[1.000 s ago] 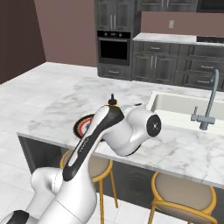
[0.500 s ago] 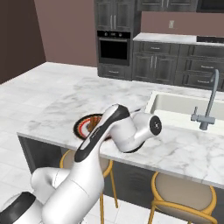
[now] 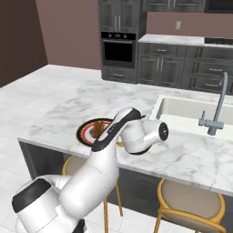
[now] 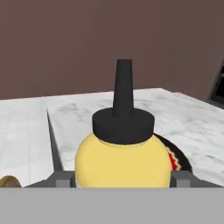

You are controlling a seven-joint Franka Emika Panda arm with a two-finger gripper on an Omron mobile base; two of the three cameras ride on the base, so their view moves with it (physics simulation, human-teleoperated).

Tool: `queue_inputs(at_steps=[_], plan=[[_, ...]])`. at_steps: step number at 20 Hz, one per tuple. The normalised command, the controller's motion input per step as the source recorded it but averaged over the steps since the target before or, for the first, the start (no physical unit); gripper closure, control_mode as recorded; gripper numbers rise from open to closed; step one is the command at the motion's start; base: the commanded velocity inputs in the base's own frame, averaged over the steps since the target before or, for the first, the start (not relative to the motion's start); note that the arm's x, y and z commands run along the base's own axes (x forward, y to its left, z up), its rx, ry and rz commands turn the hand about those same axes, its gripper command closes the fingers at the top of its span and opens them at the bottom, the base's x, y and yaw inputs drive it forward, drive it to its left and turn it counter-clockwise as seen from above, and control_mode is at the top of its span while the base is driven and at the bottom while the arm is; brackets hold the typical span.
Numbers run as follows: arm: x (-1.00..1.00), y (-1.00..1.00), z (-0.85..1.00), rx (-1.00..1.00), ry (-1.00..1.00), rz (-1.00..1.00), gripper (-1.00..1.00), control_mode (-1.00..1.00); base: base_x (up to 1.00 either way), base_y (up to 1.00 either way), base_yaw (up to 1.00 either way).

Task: Move the hot dog bun to the plate on the dining table and place the condiment next to that plate. Then navigate to the fridge and take the sausage and place it on the plate as well.

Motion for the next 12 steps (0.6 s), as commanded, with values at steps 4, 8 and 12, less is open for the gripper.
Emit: queue_inputs(at_steps=[4,8,12], plan=[[0.31,-0.17,-0.13,0.0,0.0,0.1,1.0,-1.0,0.0,0.0,0.0],[0.27,-0.24,-0.14,0.0,-0.01,0.11,1.0,-1.0,0.0,0.0,0.0],[0.29,-0.18,-0.16,0.0,0.0,0.1,1.0,-1.0,0.0,0.0,0.0]])
